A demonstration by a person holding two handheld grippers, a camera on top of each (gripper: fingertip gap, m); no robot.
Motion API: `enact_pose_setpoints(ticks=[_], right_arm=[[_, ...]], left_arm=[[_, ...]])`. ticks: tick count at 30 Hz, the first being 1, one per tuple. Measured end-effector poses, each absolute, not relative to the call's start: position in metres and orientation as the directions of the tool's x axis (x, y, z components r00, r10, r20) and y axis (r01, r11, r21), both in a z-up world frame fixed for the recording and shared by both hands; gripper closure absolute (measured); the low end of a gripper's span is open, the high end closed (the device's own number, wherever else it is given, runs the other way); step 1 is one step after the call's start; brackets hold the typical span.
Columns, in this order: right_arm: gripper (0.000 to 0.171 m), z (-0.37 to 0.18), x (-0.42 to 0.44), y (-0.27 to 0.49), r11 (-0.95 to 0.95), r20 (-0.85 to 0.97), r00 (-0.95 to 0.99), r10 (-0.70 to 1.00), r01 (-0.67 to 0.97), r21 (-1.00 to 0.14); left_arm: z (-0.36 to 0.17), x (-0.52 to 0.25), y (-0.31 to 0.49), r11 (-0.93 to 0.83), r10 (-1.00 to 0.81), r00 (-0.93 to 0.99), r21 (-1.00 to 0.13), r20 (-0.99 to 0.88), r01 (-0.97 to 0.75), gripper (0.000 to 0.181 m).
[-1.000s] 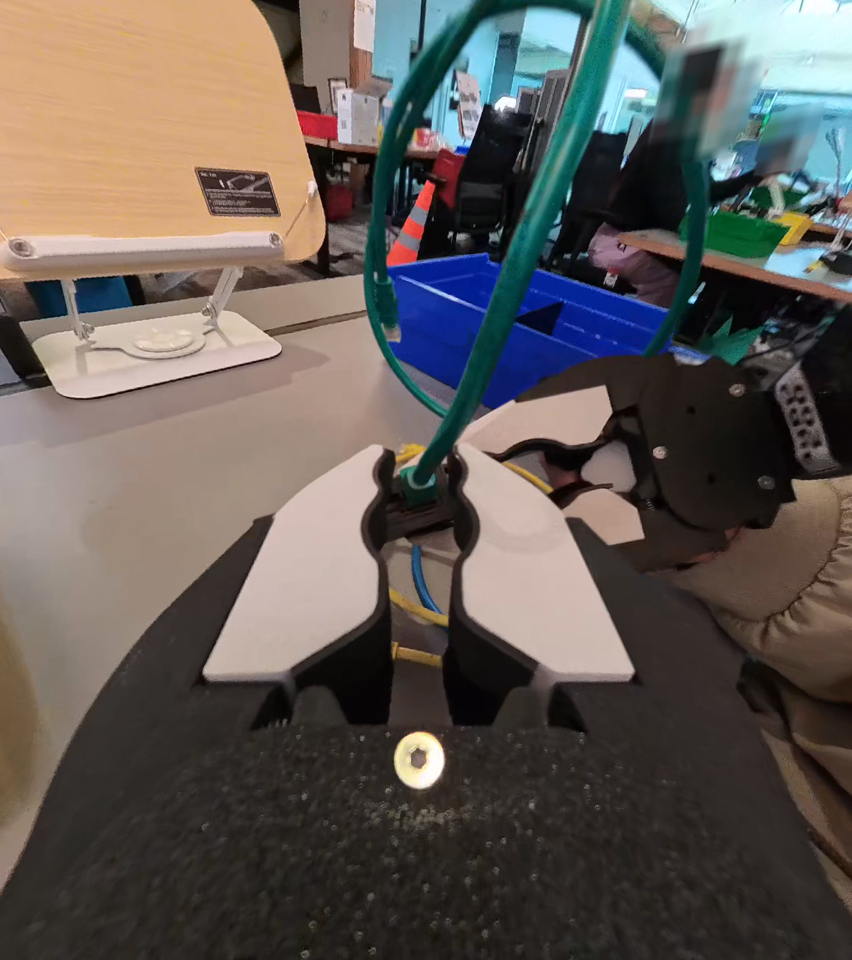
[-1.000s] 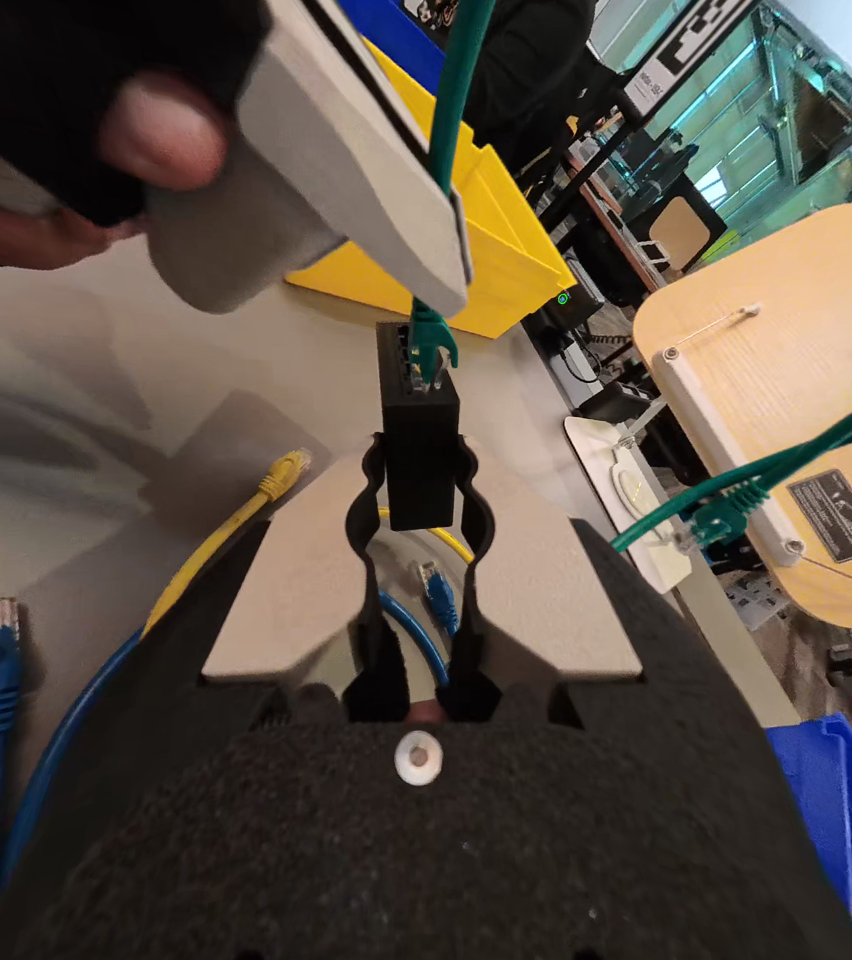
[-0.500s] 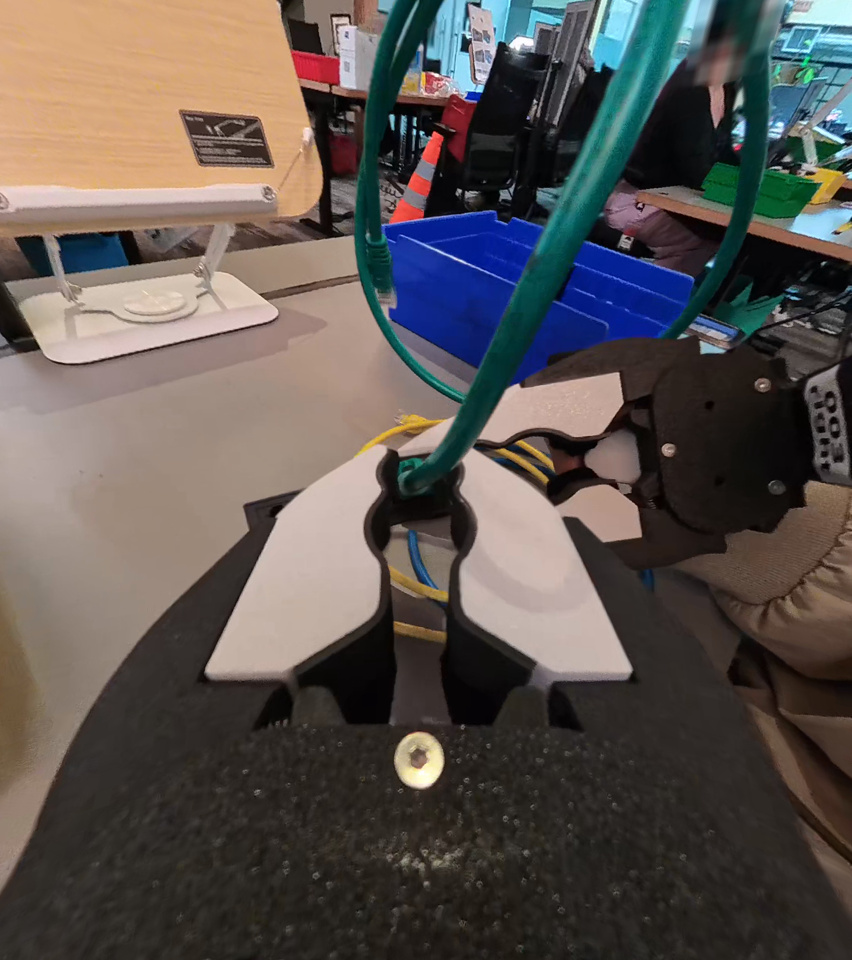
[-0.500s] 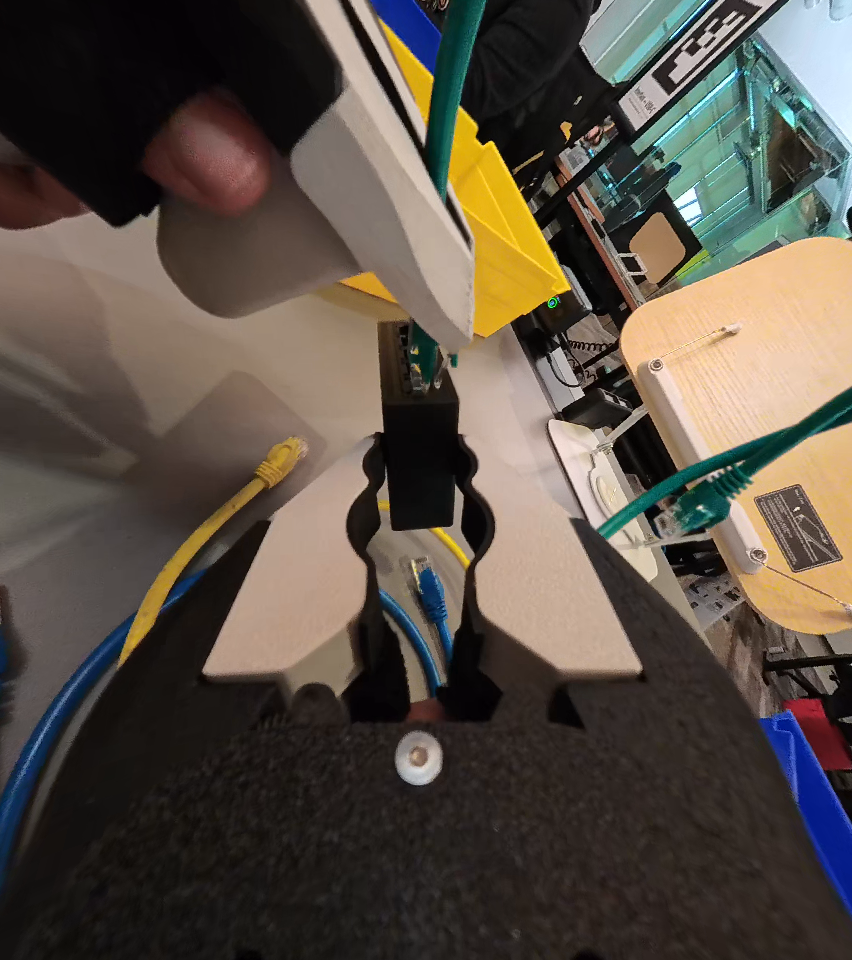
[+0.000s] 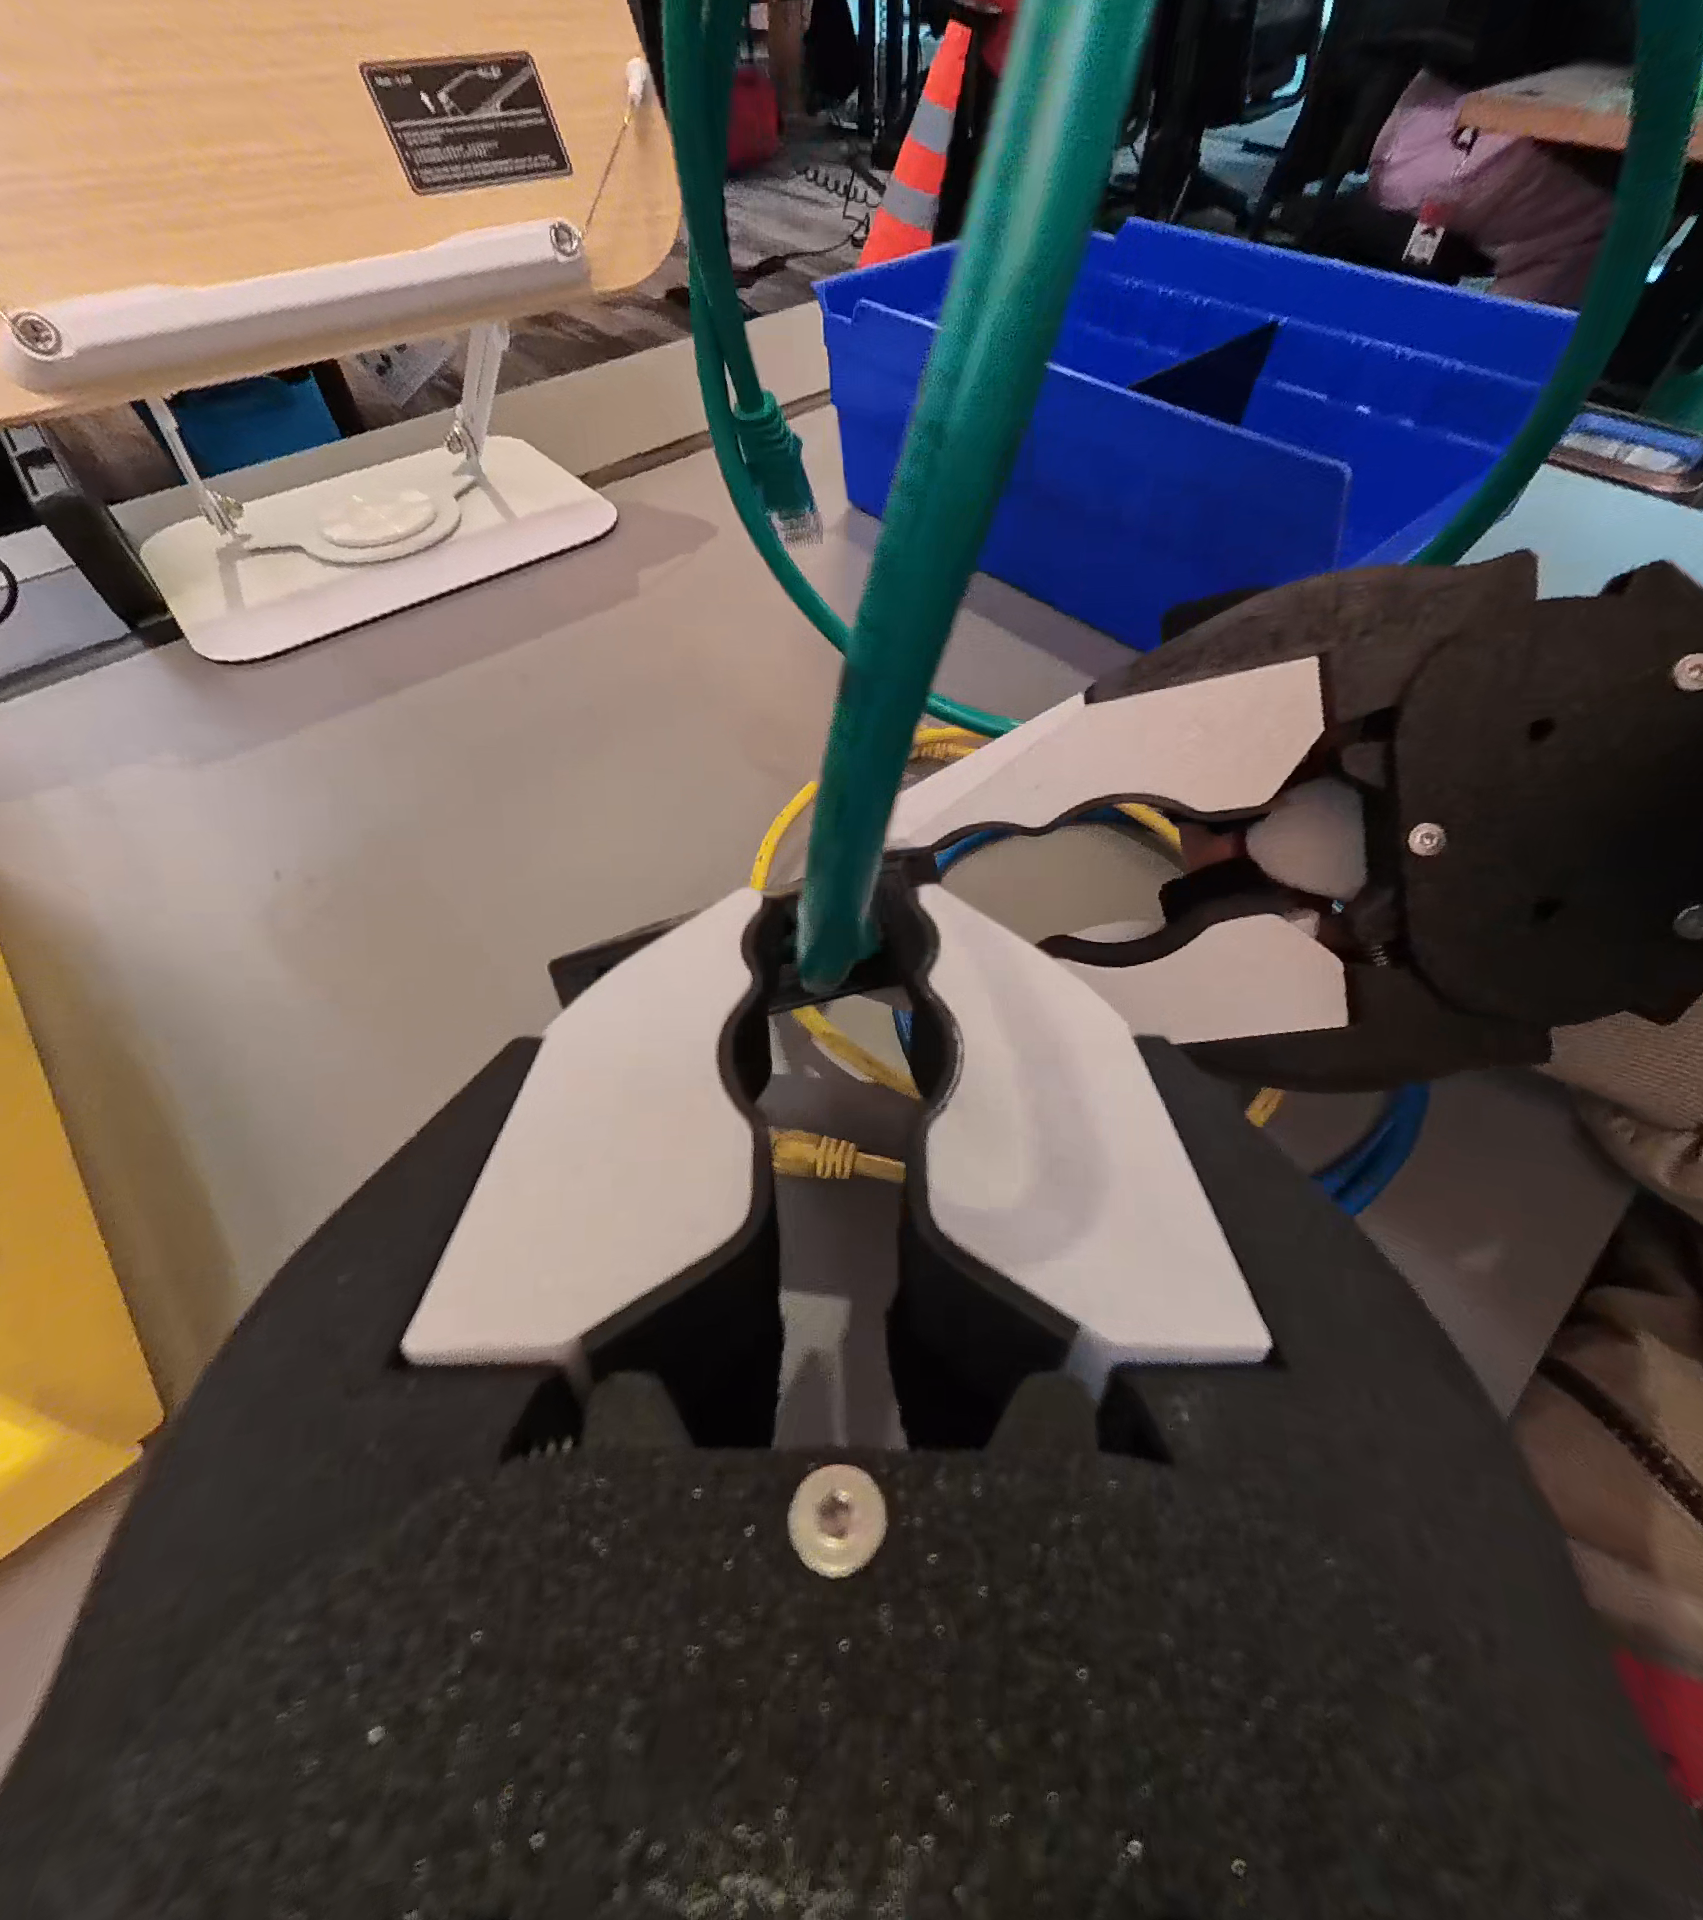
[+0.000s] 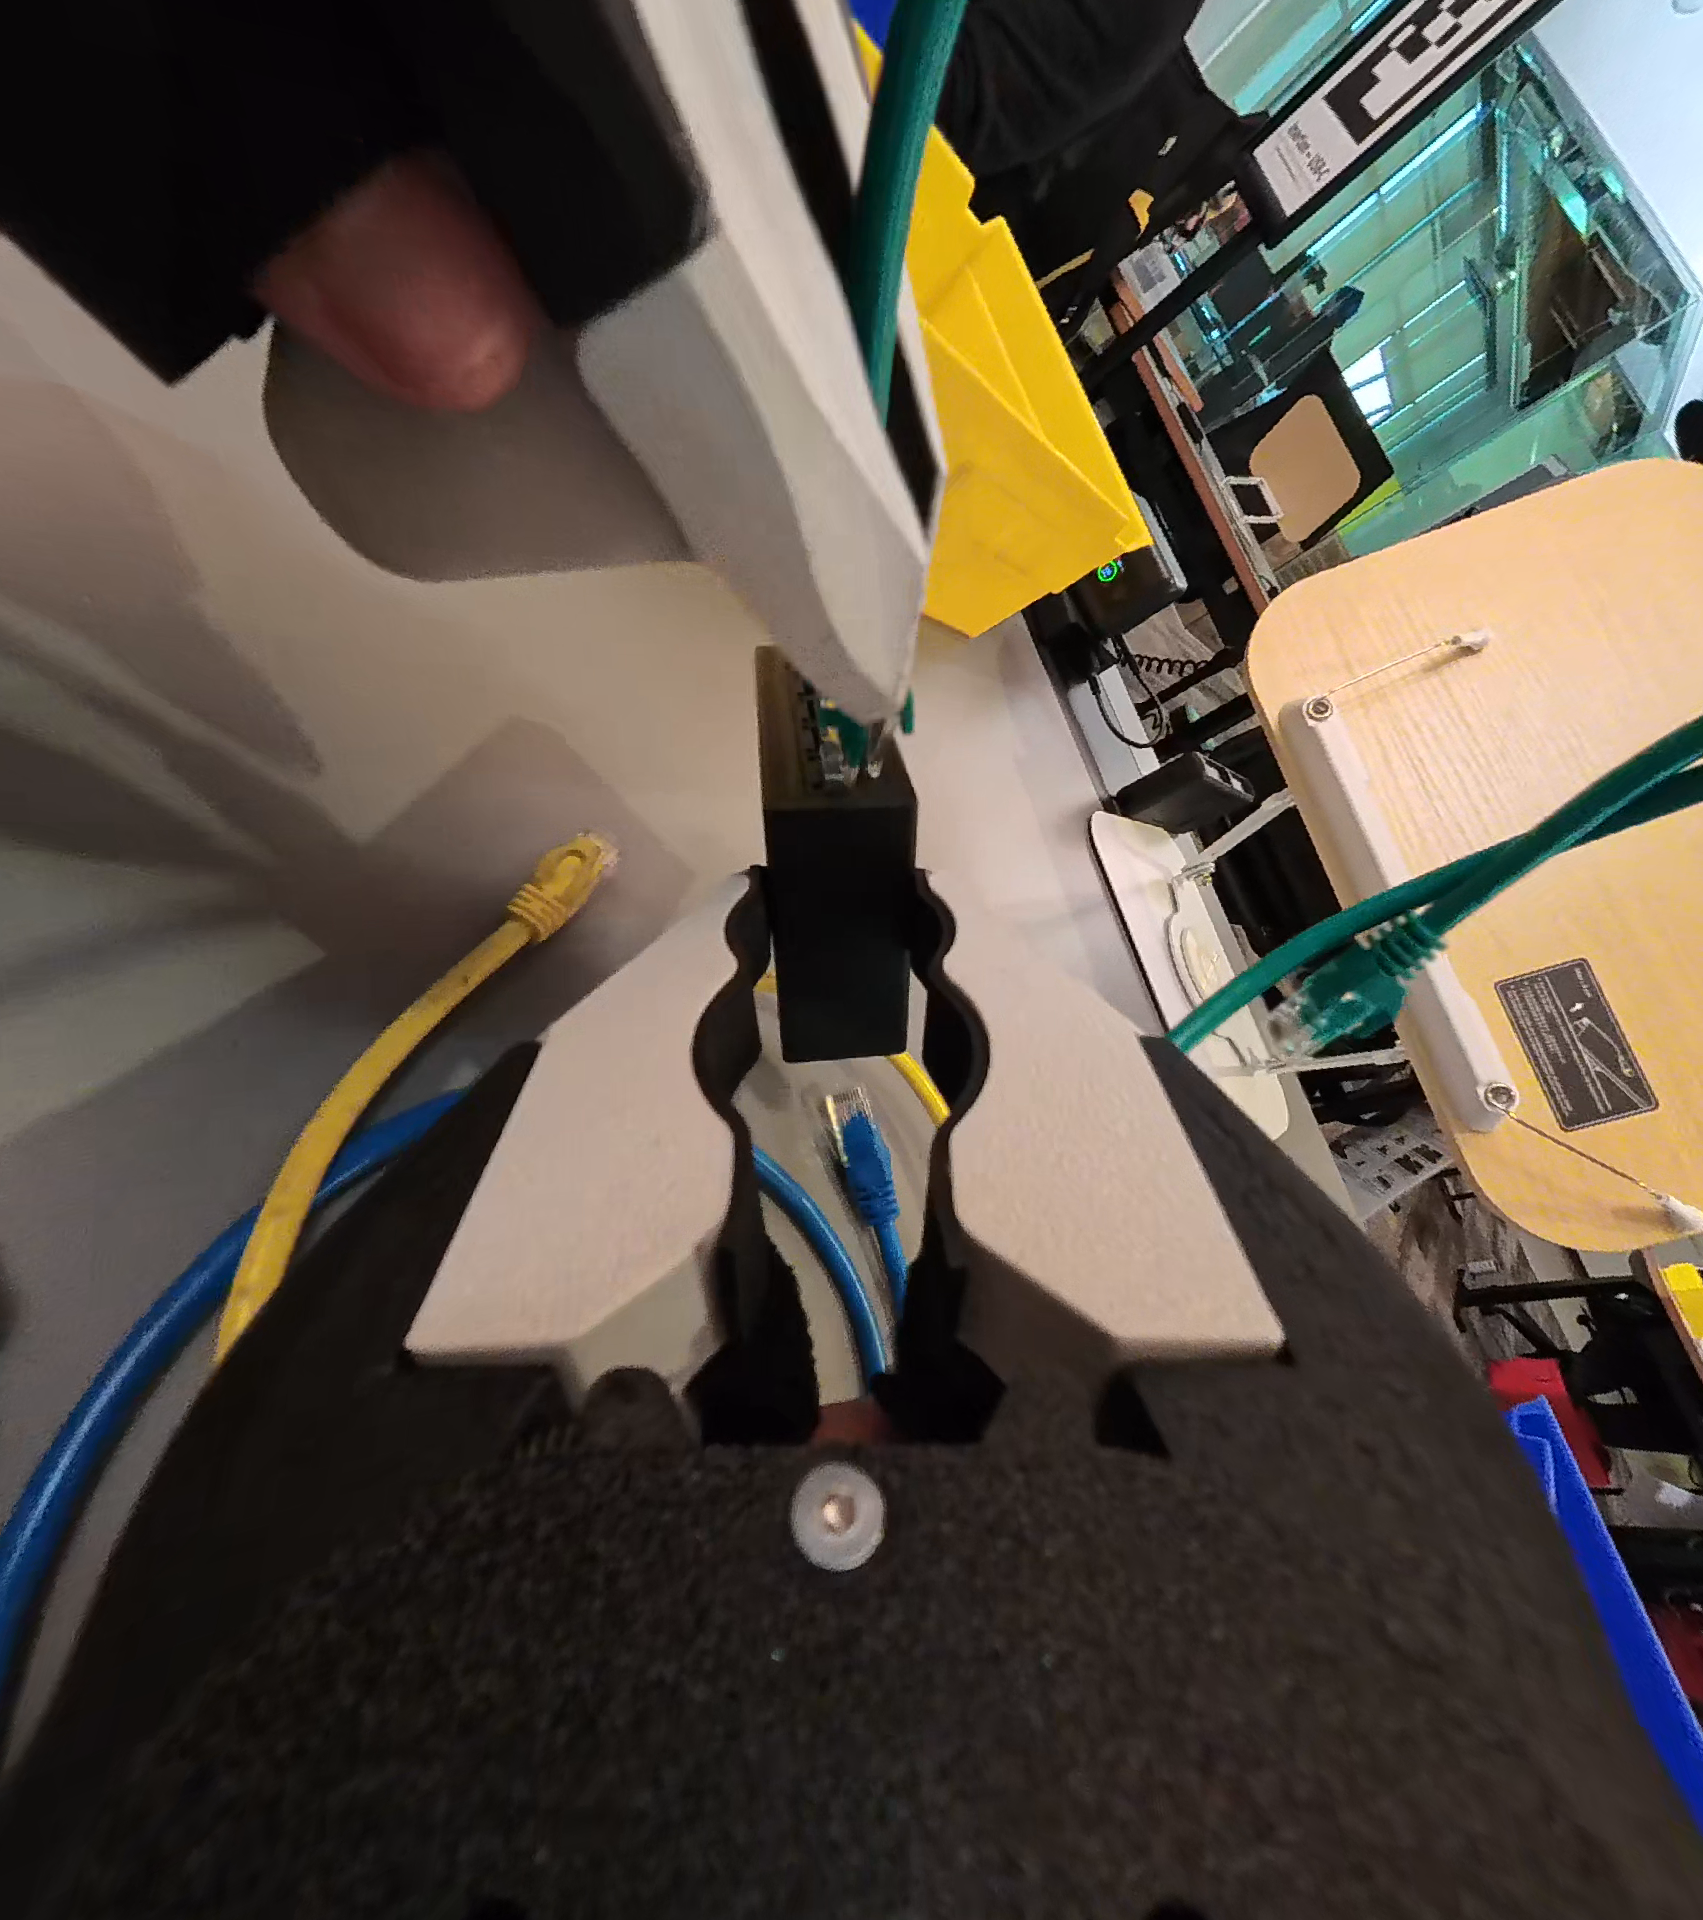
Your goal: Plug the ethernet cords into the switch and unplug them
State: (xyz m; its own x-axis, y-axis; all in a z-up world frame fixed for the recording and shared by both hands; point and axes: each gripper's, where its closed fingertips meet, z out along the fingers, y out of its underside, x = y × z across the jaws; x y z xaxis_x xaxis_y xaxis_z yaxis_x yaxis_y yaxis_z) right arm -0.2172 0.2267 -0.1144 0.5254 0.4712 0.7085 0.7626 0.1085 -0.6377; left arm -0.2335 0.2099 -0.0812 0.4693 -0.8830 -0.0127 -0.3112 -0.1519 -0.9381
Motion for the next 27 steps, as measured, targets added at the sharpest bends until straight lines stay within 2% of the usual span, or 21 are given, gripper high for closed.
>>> enact_pose_setpoints(ticks=[6,9,12,27], right_arm=[[0.145,-0.111,-0.22,0.224,0.128,0.708,0.526,0.47,0.754,-0.645],[0.145,-0.115,-0.218,0.224,0.124,0.732,0.508,0.453,0.778,-0.616],[0.146,-0.115,-0.216,0.224,0.108,0.694,0.547,0.467,0.744,-0.659],[0.146,-0.116,-0.207,0.226,0.082,0.664,0.583,0.469,0.719,-0.69]], left_arm=[[-0.083,-0.234,0.21,-0.198,-0.884,0.464,-0.942,0.052,-0.272,0.169],[-0.089,-0.232,0.209,-0.207,-0.892,0.45,-0.927,0.047,-0.312,0.168],[-0.091,-0.23,0.208,-0.213,-0.887,0.458,-0.935,0.062,-0.285,0.169],[-0.093,-0.217,0.212,-0.29,-0.862,0.481,-0.934,0.16,-0.209,0.168]])
